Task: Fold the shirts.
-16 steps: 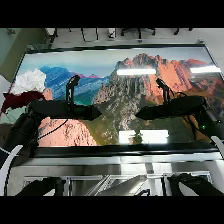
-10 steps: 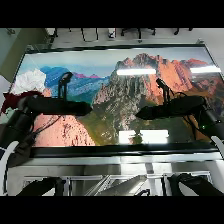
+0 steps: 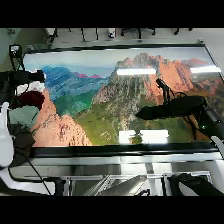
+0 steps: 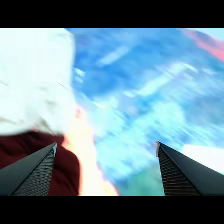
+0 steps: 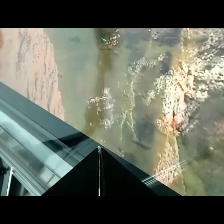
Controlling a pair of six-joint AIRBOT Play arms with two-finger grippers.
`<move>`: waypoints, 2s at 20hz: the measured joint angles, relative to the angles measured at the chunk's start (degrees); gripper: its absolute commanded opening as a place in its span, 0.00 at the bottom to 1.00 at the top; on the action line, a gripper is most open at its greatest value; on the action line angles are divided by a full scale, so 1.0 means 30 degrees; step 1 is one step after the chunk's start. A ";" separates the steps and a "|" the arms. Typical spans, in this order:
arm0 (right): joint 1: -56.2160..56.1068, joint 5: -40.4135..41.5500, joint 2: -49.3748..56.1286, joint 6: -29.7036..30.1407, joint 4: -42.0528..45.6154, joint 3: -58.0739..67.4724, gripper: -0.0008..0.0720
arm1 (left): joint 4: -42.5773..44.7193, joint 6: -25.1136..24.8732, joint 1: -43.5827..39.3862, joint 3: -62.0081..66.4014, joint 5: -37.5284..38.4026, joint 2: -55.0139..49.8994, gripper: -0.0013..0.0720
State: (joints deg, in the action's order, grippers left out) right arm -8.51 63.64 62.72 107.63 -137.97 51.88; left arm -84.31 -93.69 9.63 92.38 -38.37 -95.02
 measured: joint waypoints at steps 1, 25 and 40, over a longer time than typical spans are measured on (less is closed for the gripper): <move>0.0000 0.0000 0.0000 0.0000 0.0000 0.0000 0.04 | 0.0255 -0.0007 0.0386 0.0809 0.0583 -0.1260 0.98; 0.0000 -0.0007 0.0007 0.0000 0.0000 0.0000 0.04 | 0.1421 0.0138 -0.0627 0.8138 -0.1027 -0.3067 0.04; -0.0007 0.0663 0.0007 -0.0015 -0.0721 0.0000 0.04 | -0.6273 0.0831 -1.3515 -0.1326 -1.0885 0.3461 0.75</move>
State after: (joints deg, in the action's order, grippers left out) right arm -8.54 65.63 62.74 107.59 -140.14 51.88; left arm -103.13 -91.20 -30.92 88.40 -71.02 -84.64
